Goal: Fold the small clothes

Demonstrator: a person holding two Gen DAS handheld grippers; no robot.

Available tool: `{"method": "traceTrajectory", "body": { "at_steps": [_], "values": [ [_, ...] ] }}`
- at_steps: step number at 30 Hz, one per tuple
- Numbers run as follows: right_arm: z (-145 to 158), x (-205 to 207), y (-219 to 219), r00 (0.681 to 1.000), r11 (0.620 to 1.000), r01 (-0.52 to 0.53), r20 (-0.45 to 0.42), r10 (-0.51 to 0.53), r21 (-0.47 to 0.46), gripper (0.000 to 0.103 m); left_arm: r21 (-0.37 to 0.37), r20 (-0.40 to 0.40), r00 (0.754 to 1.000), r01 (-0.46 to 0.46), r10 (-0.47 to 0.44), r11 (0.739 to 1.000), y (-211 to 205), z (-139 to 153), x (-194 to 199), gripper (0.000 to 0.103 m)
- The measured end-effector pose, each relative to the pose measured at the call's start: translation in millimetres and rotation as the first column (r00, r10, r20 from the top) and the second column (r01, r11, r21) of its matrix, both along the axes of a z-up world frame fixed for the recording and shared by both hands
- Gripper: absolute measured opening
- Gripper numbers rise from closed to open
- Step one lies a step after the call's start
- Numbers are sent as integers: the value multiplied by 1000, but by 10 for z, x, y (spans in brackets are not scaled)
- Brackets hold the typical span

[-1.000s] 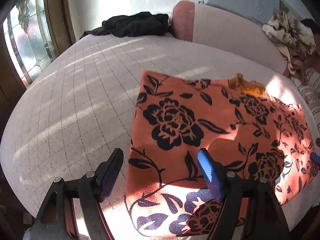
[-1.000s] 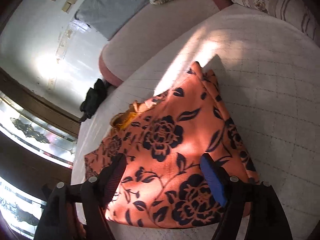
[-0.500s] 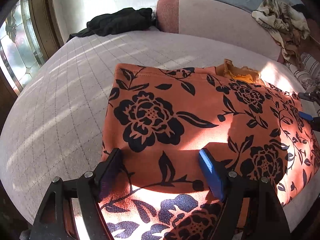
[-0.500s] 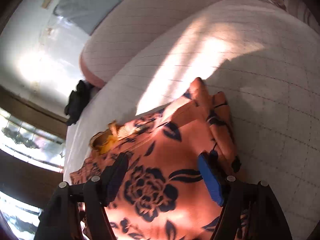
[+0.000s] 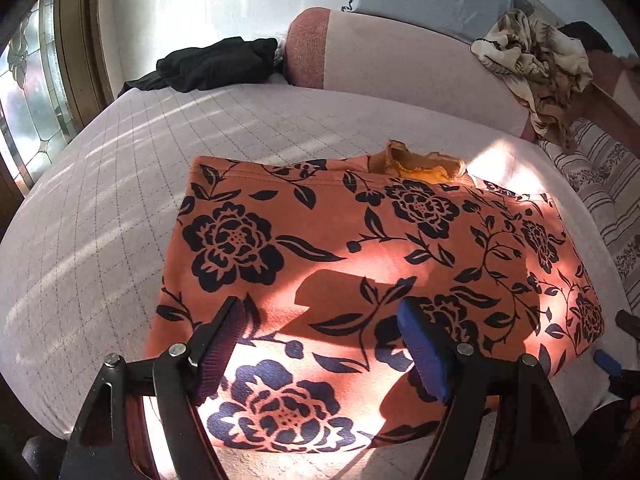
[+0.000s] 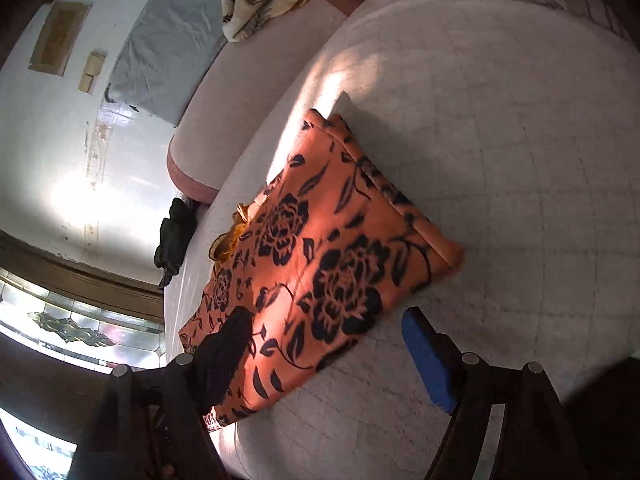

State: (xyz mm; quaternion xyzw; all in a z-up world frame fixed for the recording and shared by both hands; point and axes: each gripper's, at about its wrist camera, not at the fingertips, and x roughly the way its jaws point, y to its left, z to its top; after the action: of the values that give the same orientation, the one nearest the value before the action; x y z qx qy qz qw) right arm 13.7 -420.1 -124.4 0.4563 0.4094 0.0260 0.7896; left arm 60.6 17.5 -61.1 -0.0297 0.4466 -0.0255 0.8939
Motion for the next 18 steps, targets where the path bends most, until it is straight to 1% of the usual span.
{"method": "traceTrajectory", "body": {
  "at_steps": [2, 3, 5, 7, 8, 10, 14, 18],
  "values": [
    [-207, -1, -33, 998, 995, 53, -38, -50, 81, 81, 0, -23, 1000, 15, -15, 1000, -125, -42, -6, 79],
    [-257, 28, -65, 997, 991, 69, -33, -65, 113, 81, 0, -30, 999, 23, -23, 1000, -175, -62, -8, 79],
    [-250, 105, -75, 996, 990, 93, -27, -91, 109, 81, 8, -43, 999, 23, -22, 1000, -252, -96, 0, 79],
    [-226, 217, -73, 996, 991, 90, -7, -90, 102, 81, 11, -58, 998, 26, -25, 1000, -318, -133, 20, 79],
    [-233, 255, -73, 994, 989, 107, -18, -106, 98, 81, 20, -64, 998, 23, -22, 1000, -345, -145, 29, 79],
    [-241, 320, -79, 993, 987, 118, -19, -117, 109, 81, 30, -62, 998, 24, -22, 999, -377, -147, 35, 79],
    [-236, 378, -49, 993, 989, 117, -15, -116, 88, 81, 38, -54, 998, 23, -21, 999, -382, -133, 44, 79],
    [-222, 403, -58, 993, 990, 117, -15, -116, 81, 81, 29, -58, 998, 18, -16, 999, -367, -122, 63, 79]
  ]
}}
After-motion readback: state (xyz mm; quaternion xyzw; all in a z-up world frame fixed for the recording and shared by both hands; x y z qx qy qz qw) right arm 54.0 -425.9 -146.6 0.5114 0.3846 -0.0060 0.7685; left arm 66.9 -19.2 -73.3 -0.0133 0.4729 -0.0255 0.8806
